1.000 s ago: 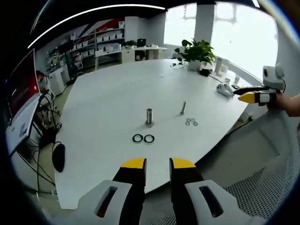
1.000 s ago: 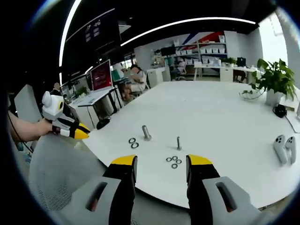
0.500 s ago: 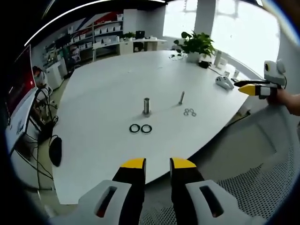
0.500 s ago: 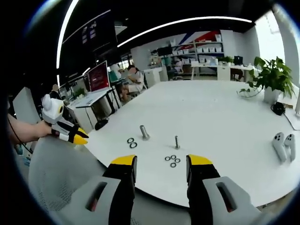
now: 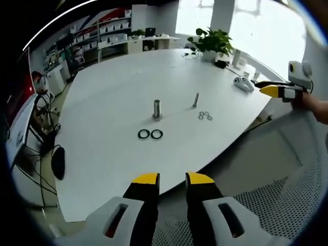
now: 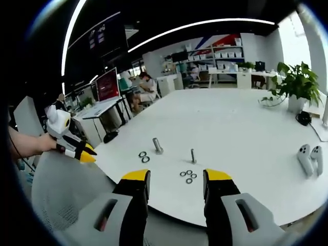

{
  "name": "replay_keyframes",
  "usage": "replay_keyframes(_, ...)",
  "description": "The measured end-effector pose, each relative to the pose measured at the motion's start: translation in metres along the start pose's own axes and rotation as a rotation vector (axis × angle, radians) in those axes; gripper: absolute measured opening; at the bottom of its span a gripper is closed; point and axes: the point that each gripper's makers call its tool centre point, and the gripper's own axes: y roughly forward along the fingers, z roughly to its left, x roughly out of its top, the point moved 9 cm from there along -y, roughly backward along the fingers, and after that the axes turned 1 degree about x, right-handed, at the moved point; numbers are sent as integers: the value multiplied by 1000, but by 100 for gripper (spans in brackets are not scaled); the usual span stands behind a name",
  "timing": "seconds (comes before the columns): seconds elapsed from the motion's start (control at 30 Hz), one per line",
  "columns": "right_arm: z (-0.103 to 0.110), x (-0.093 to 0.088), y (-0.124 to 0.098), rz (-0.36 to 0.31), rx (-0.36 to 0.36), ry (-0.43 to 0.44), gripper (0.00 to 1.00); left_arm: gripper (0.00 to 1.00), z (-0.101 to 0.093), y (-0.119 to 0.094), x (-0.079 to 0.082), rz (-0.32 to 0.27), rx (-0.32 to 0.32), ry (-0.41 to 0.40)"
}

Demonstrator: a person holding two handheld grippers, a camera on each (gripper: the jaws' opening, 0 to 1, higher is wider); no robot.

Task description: Place the washer onto the threaded stud by aligning its center hole with the stud, sliding it down to the base, and recovering from edge contact or off-axis alignment until the washer reaches the visible bottom stop.

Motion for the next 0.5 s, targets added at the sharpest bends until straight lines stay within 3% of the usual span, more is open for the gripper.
replay_keyframes(0.13,-1,0,1,3,-1,14,43,18,-2,1,0,16,-17,17)
replay_keyframes(0.2,0,-1,2,15,6,3,43,18,-5,2,-3,69,-40,41)
replay_keyframes(0.4,0,0,1,17,8,0,43,18,-3,3,-3,95,-45,47)
replay_keyframes(0.5,1,-1,2,28,19,-14,43,19,2,5,0,136,-36,93)
